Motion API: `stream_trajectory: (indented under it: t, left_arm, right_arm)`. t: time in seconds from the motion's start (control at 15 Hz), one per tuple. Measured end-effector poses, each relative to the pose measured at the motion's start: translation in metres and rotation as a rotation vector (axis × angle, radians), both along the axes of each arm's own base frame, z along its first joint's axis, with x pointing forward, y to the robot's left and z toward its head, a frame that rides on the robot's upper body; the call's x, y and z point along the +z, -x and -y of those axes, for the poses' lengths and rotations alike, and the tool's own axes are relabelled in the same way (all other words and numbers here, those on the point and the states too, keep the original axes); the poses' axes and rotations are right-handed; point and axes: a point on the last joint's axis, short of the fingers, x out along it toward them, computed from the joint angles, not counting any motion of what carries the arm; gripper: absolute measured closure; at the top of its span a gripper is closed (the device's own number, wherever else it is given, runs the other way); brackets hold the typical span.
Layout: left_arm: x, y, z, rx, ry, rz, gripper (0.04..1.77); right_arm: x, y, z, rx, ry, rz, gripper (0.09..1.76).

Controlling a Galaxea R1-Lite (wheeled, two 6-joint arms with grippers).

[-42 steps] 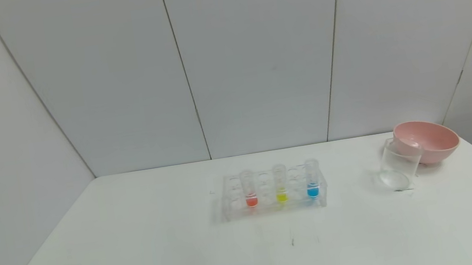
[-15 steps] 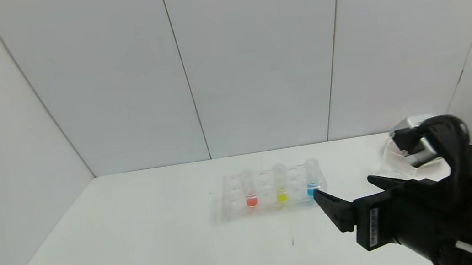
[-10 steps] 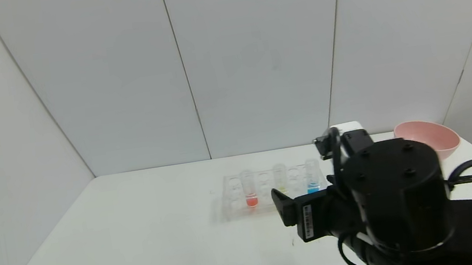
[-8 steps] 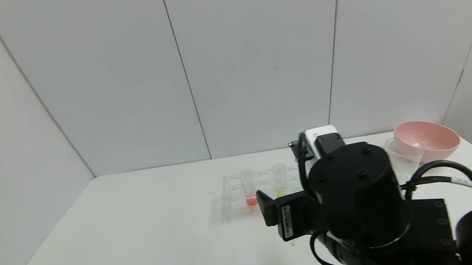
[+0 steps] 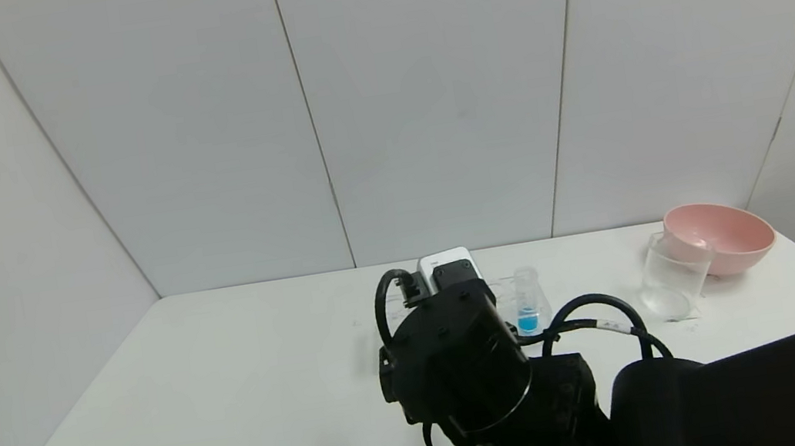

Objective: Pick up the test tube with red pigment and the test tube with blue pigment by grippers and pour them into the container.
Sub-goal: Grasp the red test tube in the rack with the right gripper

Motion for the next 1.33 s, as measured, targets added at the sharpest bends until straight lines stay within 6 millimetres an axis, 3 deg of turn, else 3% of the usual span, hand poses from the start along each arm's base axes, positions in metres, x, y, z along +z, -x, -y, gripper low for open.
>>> stream_trajectory:
  t: [0.47, 0.87, 1.33]
  left_arm:
    - [0.0, 0.0, 0.0, 0.0, 0.0, 0.0, 0.05]
    - [0.0, 0.0, 0.0, 0.0, 0.0, 0.0, 0.05]
    - [0.0, 0.0, 0.0, 0.0, 0.0, 0.0, 0.05]
  right_arm:
    - [-0.022, -0.032, -0.03, -0.051, 0.015, 0.006, 0.14]
    - [-0.038, -0.065, -0.033, -0.102, 0.049, -0.001, 0.14]
    - [-0.044, -0.083, -0.039, -0.134, 0.038, 0.015, 0.14]
